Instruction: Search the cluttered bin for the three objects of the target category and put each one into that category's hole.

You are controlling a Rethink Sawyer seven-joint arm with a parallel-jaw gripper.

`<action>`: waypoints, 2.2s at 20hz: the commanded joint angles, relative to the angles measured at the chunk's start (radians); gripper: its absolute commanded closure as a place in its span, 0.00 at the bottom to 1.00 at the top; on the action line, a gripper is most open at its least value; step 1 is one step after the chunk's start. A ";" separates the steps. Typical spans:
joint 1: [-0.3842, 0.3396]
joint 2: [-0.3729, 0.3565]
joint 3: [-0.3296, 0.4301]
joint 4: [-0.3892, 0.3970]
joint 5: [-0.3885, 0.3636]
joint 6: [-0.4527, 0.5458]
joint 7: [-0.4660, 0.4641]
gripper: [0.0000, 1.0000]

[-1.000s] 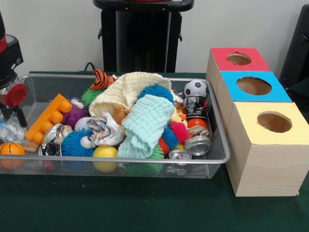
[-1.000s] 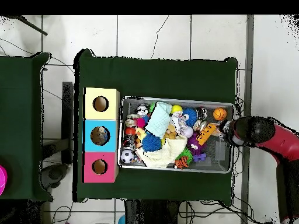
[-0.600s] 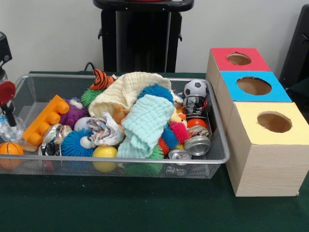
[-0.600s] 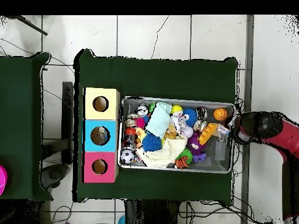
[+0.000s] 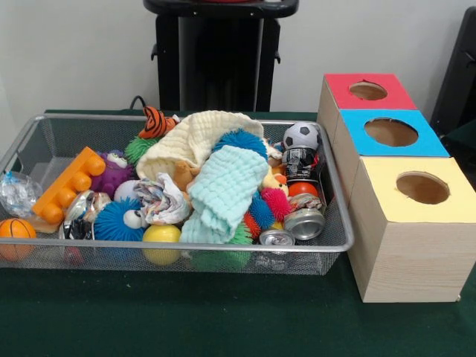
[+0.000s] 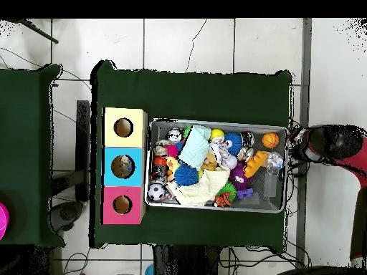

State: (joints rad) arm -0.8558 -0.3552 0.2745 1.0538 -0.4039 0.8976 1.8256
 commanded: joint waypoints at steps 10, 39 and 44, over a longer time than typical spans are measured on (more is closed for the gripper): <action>0.029 0.023 0.027 0.154 -0.011 -0.098 -0.045 0.00; 0.046 -0.056 0.005 0.298 -0.020 -0.154 -0.017 0.00; 0.046 -0.059 0.003 0.325 -0.030 -0.181 -0.011 0.00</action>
State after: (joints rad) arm -0.8240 -0.4066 0.2673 1.2428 -0.4094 0.7887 1.8256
